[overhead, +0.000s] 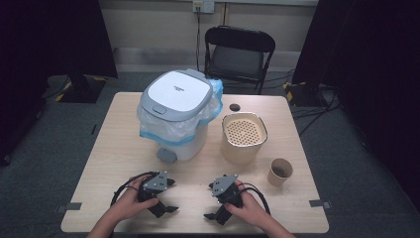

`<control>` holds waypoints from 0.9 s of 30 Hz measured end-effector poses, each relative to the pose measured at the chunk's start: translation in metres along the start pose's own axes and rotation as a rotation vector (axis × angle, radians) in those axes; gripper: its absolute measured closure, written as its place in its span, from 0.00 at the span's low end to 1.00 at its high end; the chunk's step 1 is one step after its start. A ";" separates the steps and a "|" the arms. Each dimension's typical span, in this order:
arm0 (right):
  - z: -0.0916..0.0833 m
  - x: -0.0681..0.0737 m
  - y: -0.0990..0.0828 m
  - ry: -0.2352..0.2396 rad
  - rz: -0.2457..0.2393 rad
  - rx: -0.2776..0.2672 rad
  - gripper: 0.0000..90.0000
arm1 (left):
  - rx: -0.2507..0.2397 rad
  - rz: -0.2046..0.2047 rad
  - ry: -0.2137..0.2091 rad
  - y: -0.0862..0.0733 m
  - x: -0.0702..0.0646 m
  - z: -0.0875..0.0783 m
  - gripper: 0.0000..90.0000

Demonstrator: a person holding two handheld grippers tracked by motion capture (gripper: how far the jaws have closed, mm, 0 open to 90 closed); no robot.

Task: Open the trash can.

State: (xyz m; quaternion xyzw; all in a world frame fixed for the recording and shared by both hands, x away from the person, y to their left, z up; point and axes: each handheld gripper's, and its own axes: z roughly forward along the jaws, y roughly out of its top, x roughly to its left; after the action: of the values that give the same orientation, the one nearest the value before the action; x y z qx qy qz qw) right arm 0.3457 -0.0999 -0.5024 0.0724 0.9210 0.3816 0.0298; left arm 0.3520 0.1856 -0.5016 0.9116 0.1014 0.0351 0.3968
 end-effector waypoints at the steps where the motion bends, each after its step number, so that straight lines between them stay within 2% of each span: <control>1: 0.000 0.000 0.000 0.000 0.000 0.000 0.00 | 0.000 -0.001 0.000 0.000 0.000 0.000 0.08; 4: 0.000 0.000 0.000 0.000 -0.001 0.000 0.00 | -0.004 -0.011 0.004 0.000 -0.001 0.000 0.08; 6: 0.000 0.000 0.000 0.000 -0.001 0.000 0.00 | -0.007 -0.030 0.026 0.000 -0.004 0.001 0.08; 8: 0.000 0.000 0.000 0.000 0.000 0.000 0.00 | -0.005 -0.036 0.023 -0.001 -0.004 -0.001 0.08; 11: 0.000 0.000 0.000 0.000 0.002 0.001 0.00 | 0.004 -0.097 0.011 0.000 -0.002 -0.006 0.10; 12: 0.000 0.000 0.000 -0.001 0.002 0.001 0.00 | 0.021 -0.121 0.011 0.001 -0.002 -0.009 0.14; 13: 0.000 0.000 0.000 -0.001 0.002 0.001 0.00 | 0.021 -0.121 0.011 0.001 -0.002 -0.009 0.20; 14: 0.000 0.000 0.000 -0.001 0.001 0.001 0.00 | 0.054 -0.149 0.006 0.004 -0.002 -0.015 0.21; 15: 0.000 0.000 0.000 -0.001 0.002 0.001 0.00 | 0.053 -0.151 0.015 0.005 -0.002 -0.017 0.18; 18: 0.000 0.000 0.000 -0.001 0.002 0.002 0.00 | 0.050 -0.184 0.041 0.008 -0.003 -0.024 0.19; 21: 0.000 0.000 0.000 -0.001 0.001 0.001 0.00 | 0.047 -0.248 0.050 0.013 -0.004 -0.033 0.19; 23: 0.000 0.000 0.000 -0.001 0.001 0.001 0.00 | 0.036 -0.257 0.050 0.014 -0.004 -0.036 0.18; 24: 0.000 0.000 0.000 -0.001 0.001 0.001 0.00 | 0.033 -0.265 0.050 0.016 -0.004 -0.043 0.18; 27: 0.000 0.000 0.000 -0.002 0.001 0.001 0.00 | 0.044 -0.271 0.057 0.020 -0.005 -0.048 0.18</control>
State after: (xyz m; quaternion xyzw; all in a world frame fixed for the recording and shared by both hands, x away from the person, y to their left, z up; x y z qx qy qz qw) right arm 0.3455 -0.1000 -0.5023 0.0732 0.9212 0.3809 0.0304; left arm 0.3431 0.2058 -0.4544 0.8968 0.2353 0.0049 0.3747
